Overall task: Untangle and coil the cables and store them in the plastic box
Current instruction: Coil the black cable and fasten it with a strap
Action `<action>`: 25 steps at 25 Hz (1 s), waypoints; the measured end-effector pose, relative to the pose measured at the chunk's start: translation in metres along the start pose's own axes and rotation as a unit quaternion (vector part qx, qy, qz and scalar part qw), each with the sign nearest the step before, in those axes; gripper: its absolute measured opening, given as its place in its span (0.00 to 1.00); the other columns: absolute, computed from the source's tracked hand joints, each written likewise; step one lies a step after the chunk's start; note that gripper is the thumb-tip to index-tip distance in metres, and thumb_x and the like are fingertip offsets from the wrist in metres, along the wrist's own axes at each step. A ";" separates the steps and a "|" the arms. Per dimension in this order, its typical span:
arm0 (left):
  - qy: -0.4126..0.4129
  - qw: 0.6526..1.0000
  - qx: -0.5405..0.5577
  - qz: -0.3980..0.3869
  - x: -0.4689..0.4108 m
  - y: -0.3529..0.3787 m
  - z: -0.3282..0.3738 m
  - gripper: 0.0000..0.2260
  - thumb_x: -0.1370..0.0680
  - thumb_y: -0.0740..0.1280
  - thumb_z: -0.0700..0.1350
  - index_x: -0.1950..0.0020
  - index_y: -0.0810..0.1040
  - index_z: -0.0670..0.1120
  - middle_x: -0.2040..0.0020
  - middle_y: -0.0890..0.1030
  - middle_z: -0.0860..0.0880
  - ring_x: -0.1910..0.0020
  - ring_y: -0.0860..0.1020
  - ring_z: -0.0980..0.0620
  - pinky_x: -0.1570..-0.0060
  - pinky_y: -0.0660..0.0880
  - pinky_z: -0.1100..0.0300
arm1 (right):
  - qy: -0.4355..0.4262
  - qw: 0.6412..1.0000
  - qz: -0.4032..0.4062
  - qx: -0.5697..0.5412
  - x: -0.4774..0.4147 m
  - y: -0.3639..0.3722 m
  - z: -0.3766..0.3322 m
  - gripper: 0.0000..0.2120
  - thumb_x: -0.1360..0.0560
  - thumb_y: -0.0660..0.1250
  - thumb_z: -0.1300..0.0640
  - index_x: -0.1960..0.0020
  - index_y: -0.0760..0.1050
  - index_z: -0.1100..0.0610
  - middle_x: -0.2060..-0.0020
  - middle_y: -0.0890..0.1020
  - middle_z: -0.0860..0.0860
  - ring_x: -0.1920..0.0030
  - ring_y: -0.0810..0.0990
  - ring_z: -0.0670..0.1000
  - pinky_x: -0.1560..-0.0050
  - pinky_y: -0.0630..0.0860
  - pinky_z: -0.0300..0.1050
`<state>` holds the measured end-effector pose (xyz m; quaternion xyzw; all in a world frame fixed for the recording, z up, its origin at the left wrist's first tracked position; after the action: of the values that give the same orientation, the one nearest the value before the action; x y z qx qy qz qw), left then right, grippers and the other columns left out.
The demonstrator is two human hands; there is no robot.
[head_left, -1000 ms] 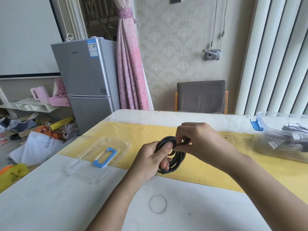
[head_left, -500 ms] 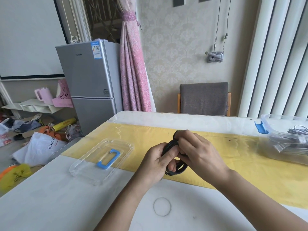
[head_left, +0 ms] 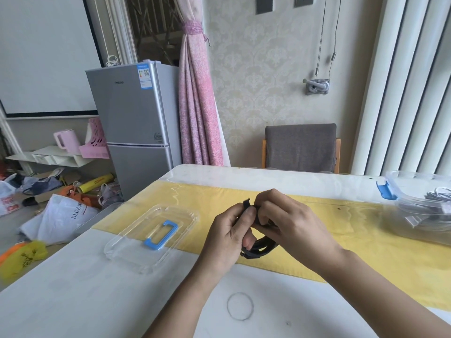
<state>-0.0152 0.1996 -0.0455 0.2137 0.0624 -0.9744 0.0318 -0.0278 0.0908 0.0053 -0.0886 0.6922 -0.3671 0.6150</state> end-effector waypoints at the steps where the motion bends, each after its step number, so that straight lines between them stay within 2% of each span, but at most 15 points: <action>1: -0.003 1.000 -0.001 -0.001 -0.001 -0.002 -0.001 0.19 0.23 0.62 0.58 0.62 0.73 0.43 0.77 0.68 0.53 0.75 0.67 0.52 0.69 0.68 0.63 | 0.022 0.999 -0.031 -0.034 -0.002 0.001 0.005 0.11 0.28 0.71 0.59 0.61 0.69 0.57 0.55 0.76 0.50 0.64 0.73 0.48 0.65 0.71 0.39; 3: -0.019 1.000 0.001 -0.008 -0.002 -0.004 -0.003 0.18 0.21 0.62 0.55 0.62 0.75 0.43 0.77 0.67 0.53 0.75 0.68 0.52 0.69 0.68 0.64 | 0.071 0.988 -0.087 -0.108 -0.006 -0.001 0.016 0.08 0.31 0.74 0.58 0.61 0.74 0.55 0.48 0.75 0.46 0.58 0.77 0.44 0.59 0.74 0.37; 6: -0.044 0.997 -0.003 -0.070 0.001 0.006 -0.009 0.15 0.22 0.64 0.54 0.66 0.76 0.50 0.78 0.67 0.53 0.76 0.67 0.53 0.69 0.68 0.62 | 0.103 0.970 -0.167 -0.142 -0.007 -0.007 0.017 0.05 0.33 0.76 0.57 0.63 0.81 0.52 0.39 0.72 0.37 0.49 0.75 0.37 0.53 0.70 0.27; 9: -0.064 0.992 -0.004 -0.113 0.004 0.014 -0.016 0.12 0.27 0.65 0.56 0.65 0.78 0.51 0.77 0.68 0.53 0.77 0.66 0.53 0.70 0.67 0.61 | 0.127 0.949 -0.236 -0.163 -0.004 -0.002 0.014 0.03 0.33 0.76 0.59 0.63 0.82 0.54 0.47 0.79 0.38 0.55 0.77 0.34 0.56 0.69 0.26; 13: -0.055 0.992 0.033 -0.112 0.003 0.010 -0.014 0.22 0.30 0.66 0.59 0.59 0.74 0.39 0.77 0.67 0.55 0.76 0.66 0.55 0.69 0.67 0.63 | 0.132 0.957 -0.181 -0.183 -0.007 -0.007 0.015 0.03 0.33 0.76 0.60 0.62 0.82 0.56 0.58 0.83 0.45 0.60 0.80 0.41 0.58 0.74 0.32; 16: -0.059 0.990 0.062 -0.114 0.003 0.011 -0.012 0.31 0.36 0.72 0.66 0.54 0.72 0.40 0.77 0.69 0.55 0.76 0.67 0.56 0.69 0.68 0.65 | 0.113 0.968 -0.170 -0.149 -0.007 -0.008 0.012 0.03 0.31 0.75 0.59 0.61 0.82 0.56 0.62 0.82 0.47 0.62 0.80 0.45 0.60 0.75 0.39; 18: -0.063 0.990 0.072 -0.103 0.003 0.011 -0.012 0.35 0.40 0.74 0.66 0.49 0.70 0.41 0.77 0.70 0.55 0.76 0.68 0.56 0.69 0.69 0.65 | 0.098 0.973 -0.165 -0.129 -0.008 -0.010 0.012 0.03 0.31 0.75 0.58 0.61 0.81 0.55 0.64 0.82 0.47 0.64 0.80 0.45 0.62 0.75 0.40; 20: -0.045 0.993 0.055 -0.092 0.002 0.008 -0.009 0.31 0.37 0.75 0.62 0.48 0.69 0.41 0.76 0.71 0.53 0.76 0.69 0.55 0.68 0.70 0.64 | 0.073 0.979 -0.155 -0.109 -0.008 -0.012 0.009 0.04 0.30 0.73 0.55 0.60 0.81 0.55 0.65 0.82 0.47 0.65 0.79 0.45 0.64 0.75 0.41; 23: -0.031 0.995 0.048 -0.076 0.001 0.006 -0.003 0.16 0.29 0.69 0.51 0.51 0.71 0.40 0.74 0.72 0.52 0.74 0.68 0.54 0.67 0.71 0.62 | 0.033 0.988 -0.136 -0.059 -0.008 -0.013 0.004 0.10 0.27 0.66 0.49 0.60 0.80 0.54 0.69 0.80 0.46 0.70 0.77 0.46 0.70 0.75 0.44; 25: -0.034 0.996 0.053 -0.064 0.000 0.004 -0.001 0.13 0.28 0.68 0.48 0.52 0.74 0.40 0.71 0.74 0.53 0.73 0.69 0.54 0.69 0.71 0.62 | 0.022 0.991 -0.125 -0.039 -0.006 -0.012 0.003 0.10 0.26 0.64 0.49 0.59 0.79 0.53 0.69 0.79 0.46 0.71 0.77 0.47 0.74 0.74 0.44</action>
<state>-0.0146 0.1960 -0.0471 0.1777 0.0228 -0.9830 -0.0400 -0.0277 0.0850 0.0173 -0.1901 0.7028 -0.4157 0.5451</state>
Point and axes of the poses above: each hand's wrist, its own x-axis away from the middle knuckle, its own y-axis out of the palm, z = x × y, the point moved 8 cm from there along -x, towards the middle knuckle
